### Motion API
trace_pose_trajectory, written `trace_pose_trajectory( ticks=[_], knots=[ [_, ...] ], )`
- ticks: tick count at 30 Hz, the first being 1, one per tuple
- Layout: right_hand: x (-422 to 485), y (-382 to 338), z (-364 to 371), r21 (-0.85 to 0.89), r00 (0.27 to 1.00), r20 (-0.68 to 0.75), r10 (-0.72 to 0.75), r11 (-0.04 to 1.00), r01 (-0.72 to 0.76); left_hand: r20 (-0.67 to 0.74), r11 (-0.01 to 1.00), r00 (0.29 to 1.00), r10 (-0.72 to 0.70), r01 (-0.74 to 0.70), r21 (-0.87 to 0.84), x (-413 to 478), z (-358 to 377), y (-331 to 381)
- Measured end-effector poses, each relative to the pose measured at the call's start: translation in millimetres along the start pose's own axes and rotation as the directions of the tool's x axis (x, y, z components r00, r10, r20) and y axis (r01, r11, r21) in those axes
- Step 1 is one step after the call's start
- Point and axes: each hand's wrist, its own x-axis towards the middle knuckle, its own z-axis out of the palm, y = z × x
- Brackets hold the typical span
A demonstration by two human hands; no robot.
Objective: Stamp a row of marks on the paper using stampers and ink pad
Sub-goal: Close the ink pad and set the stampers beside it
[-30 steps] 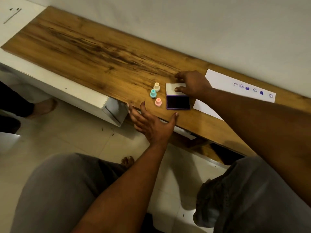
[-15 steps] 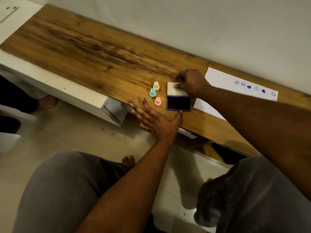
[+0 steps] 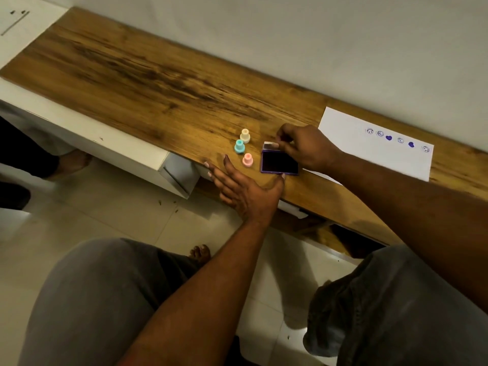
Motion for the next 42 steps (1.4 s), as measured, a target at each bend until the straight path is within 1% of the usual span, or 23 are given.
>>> trace_pose_trajectory(
  ticks=[4,11,18,20,22,24,26,29,33,35,39,42],
  knots=[
    [-10,-1,9,-0.017,0.999,0.039,-0.020,1.000,0.020,-0.013,1.000,1.000,0.010,-0.010,-0.001,0,0,-1],
    [-21,4,23,-0.090,0.999,0.008,-0.052,0.995,0.053,0.035,1.000,0.999,0.011,-0.011,0.003,-1,-1,-1],
    [-29,1,42,-0.190,0.994,-0.103,-0.034,0.982,0.014,0.103,0.995,0.990,0.091,-0.088,-0.036,-9,-2,-13],
    [-30,2,45,-0.204,0.993,-0.114,-0.030,0.979,0.007,0.120,0.994,0.987,0.108,-0.104,-0.040,-10,-3,-18],
    [-29,3,46,-0.212,0.994,-0.109,-0.030,0.977,0.006,0.115,0.991,0.985,0.128,-0.124,-0.042,-11,-3,-23],
    [-26,6,44,-0.214,0.995,-0.098,-0.033,0.977,0.012,0.077,0.985,0.982,0.173,-0.171,-0.034,-14,-3,-29],
    [-23,8,41,-0.208,0.995,-0.083,-0.047,0.978,0.029,0.049,0.966,0.965,0.258,-0.258,-0.007,-18,-3,-36],
    [-18,10,35,-0.161,0.996,-0.045,-0.075,0.985,0.067,0.062,0.915,0.917,0.395,-0.399,0.063,-25,0,-43],
    [-17,11,32,-0.134,0.995,-0.018,-0.093,0.987,0.090,0.094,0.852,0.858,0.506,-0.514,0.100,-32,3,-49],
    [-21,13,32,-0.139,0.996,-0.047,-0.078,0.988,0.071,0.102,0.828,0.836,0.539,-0.548,0.117,-34,4,-51],
    [-30,19,34,-0.160,0.986,-0.164,-0.015,0.987,-0.012,0.142,0.797,0.811,0.567,-0.584,0.152,-36,7,-55],
    [-34,24,36,-0.183,0.984,-0.180,-0.009,0.983,-0.025,0.175,0.785,0.801,0.572,-0.597,0.167,-37,8,-60]
  ],
)
